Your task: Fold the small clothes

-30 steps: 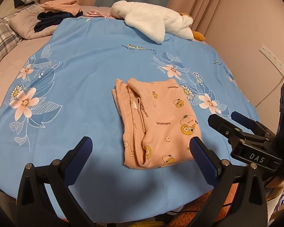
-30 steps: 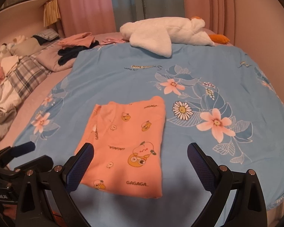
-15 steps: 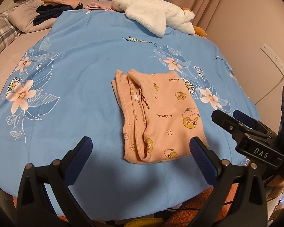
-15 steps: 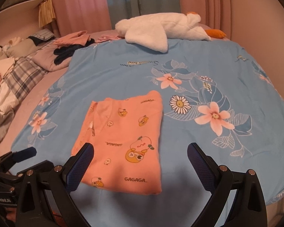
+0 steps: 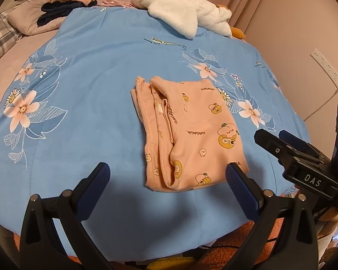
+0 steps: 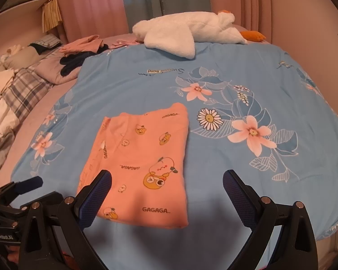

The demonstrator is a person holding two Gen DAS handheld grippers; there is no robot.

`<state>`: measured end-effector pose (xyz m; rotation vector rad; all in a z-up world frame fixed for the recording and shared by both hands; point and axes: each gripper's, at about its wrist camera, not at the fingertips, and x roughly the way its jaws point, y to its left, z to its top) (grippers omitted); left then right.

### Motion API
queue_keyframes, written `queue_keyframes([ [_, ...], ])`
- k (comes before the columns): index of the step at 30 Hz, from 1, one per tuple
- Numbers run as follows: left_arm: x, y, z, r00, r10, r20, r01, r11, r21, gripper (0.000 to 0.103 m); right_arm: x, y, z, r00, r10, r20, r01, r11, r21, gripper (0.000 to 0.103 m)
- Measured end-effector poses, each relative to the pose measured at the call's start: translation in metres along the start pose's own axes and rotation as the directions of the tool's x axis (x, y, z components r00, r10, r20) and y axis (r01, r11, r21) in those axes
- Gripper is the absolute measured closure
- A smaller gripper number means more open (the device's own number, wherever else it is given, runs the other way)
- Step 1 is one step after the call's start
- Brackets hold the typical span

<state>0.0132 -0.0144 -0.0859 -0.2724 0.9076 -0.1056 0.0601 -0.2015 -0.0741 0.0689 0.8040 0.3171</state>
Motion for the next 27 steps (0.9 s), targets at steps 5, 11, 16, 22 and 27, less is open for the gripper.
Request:
queue_keyframes([
  [5,0.0012,-0.0027,-0.0005,1.0,-0.003,-0.004,0.003,1.0,0.01,0.001,-0.0004,0.0,0.0,1.0,-0.002,-0.002,0.002,1.0,0.002,0.005],
  [11,0.0001,-0.0052,-0.0005,1.0,-0.003,-0.001,0.003,1.0,0.023,0.001,-0.0005,-0.0001,0.0001,1.0,-0.003,-0.001,0.003,1.0,0.0,0.005],
  [16,-0.0025,-0.0077,-0.0001,1.0,-0.004,0.009,0.004,0.999,0.034,0.001,-0.0009,-0.0006,0.0001,1.0,0.0,0.0,0.0,1.0,-0.002,0.005],
  [22,-0.0055,-0.0083,0.0013,1.0,-0.01,0.02,0.01,0.999,0.035,0.001,-0.0024,-0.0023,-0.0009,1.0,0.003,0.002,-0.003,1.0,-0.006,0.005],
  [27,-0.006,-0.0088,0.0005,1.0,-0.016,0.019,0.016,0.999,0.038,0.001,-0.0008,-0.0007,-0.001,1.0,0.001,-0.003,-0.001,1.0,-0.013,0.005],
])
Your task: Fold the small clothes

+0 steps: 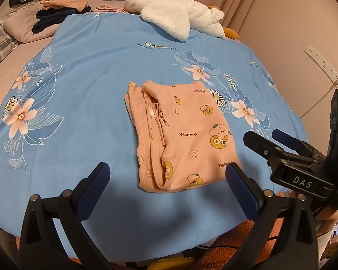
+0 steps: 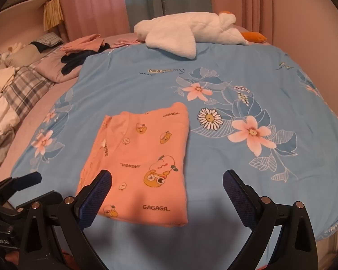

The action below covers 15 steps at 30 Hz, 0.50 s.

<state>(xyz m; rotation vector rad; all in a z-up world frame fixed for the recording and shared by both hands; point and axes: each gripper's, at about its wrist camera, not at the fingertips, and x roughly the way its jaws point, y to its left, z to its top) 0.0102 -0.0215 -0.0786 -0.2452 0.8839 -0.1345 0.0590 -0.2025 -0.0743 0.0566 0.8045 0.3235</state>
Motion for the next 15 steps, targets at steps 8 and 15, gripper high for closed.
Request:
queue_keyframes([
  [8,0.0001,-0.0002,-0.0002,1.0,-0.001,-0.002,0.001,1.0,-0.001,0.001,-0.0001,0.0014,0.0,1.0,-0.001,-0.004,0.001,1.0,-0.003,0.005],
  [15,0.0001,-0.0014,0.0,1.0,0.011,0.003,-0.011,1.0,-0.001,0.001,0.0004,0.0017,-0.0006,1.0,-0.002,-0.005,0.002,1.0,-0.004,0.005],
])
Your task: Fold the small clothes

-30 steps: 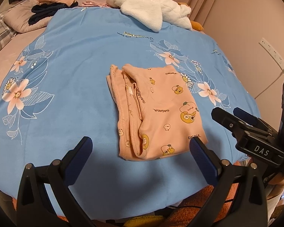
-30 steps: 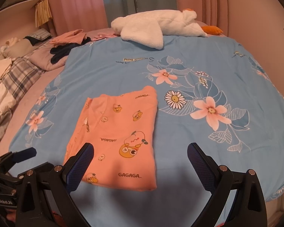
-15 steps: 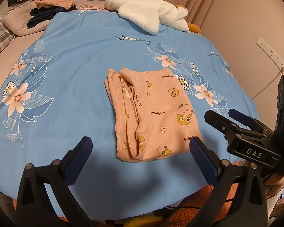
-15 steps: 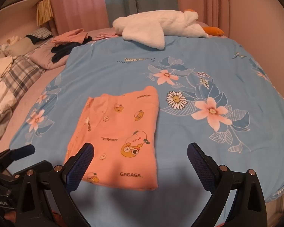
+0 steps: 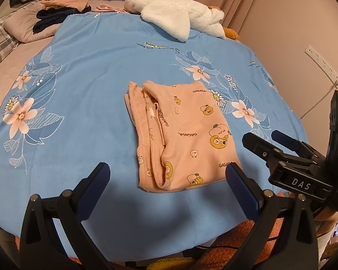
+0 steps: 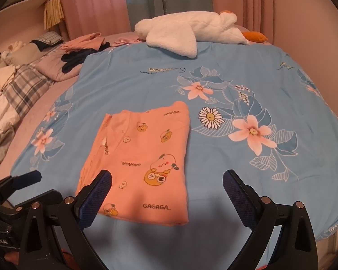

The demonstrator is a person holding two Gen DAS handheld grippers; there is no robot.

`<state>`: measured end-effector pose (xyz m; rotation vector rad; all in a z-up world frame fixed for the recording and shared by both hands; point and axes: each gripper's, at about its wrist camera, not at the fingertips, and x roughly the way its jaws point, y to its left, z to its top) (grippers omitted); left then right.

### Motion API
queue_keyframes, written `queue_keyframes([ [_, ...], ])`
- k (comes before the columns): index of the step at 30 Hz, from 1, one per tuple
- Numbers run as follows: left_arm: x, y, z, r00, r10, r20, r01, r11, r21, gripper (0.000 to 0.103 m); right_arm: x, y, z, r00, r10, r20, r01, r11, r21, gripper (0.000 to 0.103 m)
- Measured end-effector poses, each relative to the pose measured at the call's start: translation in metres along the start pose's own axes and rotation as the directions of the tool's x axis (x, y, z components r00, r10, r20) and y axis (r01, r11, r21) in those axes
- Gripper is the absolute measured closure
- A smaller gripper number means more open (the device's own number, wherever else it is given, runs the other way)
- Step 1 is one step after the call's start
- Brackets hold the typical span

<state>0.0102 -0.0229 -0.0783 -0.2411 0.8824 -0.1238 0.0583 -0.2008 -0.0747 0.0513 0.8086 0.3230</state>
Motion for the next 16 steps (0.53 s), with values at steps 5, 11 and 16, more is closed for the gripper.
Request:
queue_keyframes([
  [5,0.0003,-0.0003,-0.0007,1.0,-0.001,-0.003,0.001,1.0,-0.003,0.001,0.0012,-0.001,-0.0002,1.0,-0.007,-0.002,0.007,1.0,0.002,0.005],
  [11,-0.0003,-0.0011,-0.001,1.0,-0.005,-0.002,0.005,1.0,0.0,0.001,0.0023,-0.0021,-0.0017,1.0,-0.008,-0.005,0.008,1.0,0.0,0.005],
  [16,-0.0009,-0.0009,-0.0009,1.0,-0.004,0.0,0.004,1.0,-0.005,0.001,0.0019,-0.0013,-0.0021,1.0,-0.009,-0.005,0.009,1.0,0.001,0.005],
])
